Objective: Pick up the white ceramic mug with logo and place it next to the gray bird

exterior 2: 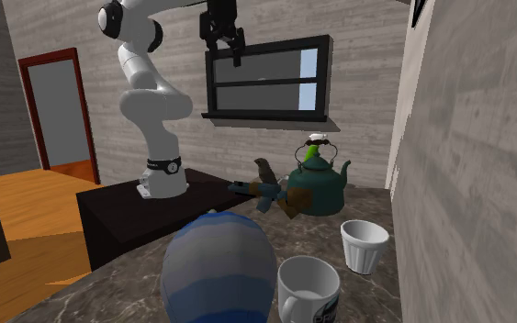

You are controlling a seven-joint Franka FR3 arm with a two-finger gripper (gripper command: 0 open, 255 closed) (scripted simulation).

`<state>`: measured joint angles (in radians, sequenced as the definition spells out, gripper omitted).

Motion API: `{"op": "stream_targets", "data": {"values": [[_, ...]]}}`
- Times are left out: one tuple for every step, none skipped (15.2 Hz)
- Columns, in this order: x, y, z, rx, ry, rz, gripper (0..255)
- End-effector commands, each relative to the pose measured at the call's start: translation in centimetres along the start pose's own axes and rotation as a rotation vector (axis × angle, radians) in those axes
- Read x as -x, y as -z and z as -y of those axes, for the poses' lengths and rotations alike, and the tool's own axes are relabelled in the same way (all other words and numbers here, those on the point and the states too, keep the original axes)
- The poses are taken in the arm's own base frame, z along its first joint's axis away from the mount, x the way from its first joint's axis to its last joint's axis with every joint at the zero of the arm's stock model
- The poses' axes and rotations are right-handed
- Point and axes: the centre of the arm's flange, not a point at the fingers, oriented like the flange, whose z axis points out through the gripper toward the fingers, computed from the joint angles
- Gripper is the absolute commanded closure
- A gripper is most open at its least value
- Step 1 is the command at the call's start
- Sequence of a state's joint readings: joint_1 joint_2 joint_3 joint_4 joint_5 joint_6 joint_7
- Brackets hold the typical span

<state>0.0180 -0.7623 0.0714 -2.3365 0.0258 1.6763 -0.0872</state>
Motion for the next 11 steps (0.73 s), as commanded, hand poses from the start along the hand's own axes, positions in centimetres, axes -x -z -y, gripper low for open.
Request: {"op": "stream_targets", "data": {"values": [[0.0,0.0,0.0,0.000,0.000,0.000,0],[-0.8,-1.1,-0.3,0.001,-0.002,0.001,0],[-1.5,-2.1,-0.5,0.001,-0.003,0.002,0],[-2.3,-3.2,-0.8,0.002,-0.005,0.003,0],[-3.1,-4.2,-1.0,0.003,-0.007,0.004,0],[-3.8,-5.3,-1.3,0.004,-0.009,0.004,0],[-4.6,-6.3,-1.5,0.004,-0.010,0.005,0],[-5.3,-7.4,-1.8,0.005,-0.012,0.006,0],[-6.1,-8.4,-2.1,0.006,-0.014,0.007,0],[-6.8,-9.5,-2.3,0.006,-0.015,0.008,0],[-7.6,-10.6,-2.6,0.007,-0.017,0.009,0]]}}
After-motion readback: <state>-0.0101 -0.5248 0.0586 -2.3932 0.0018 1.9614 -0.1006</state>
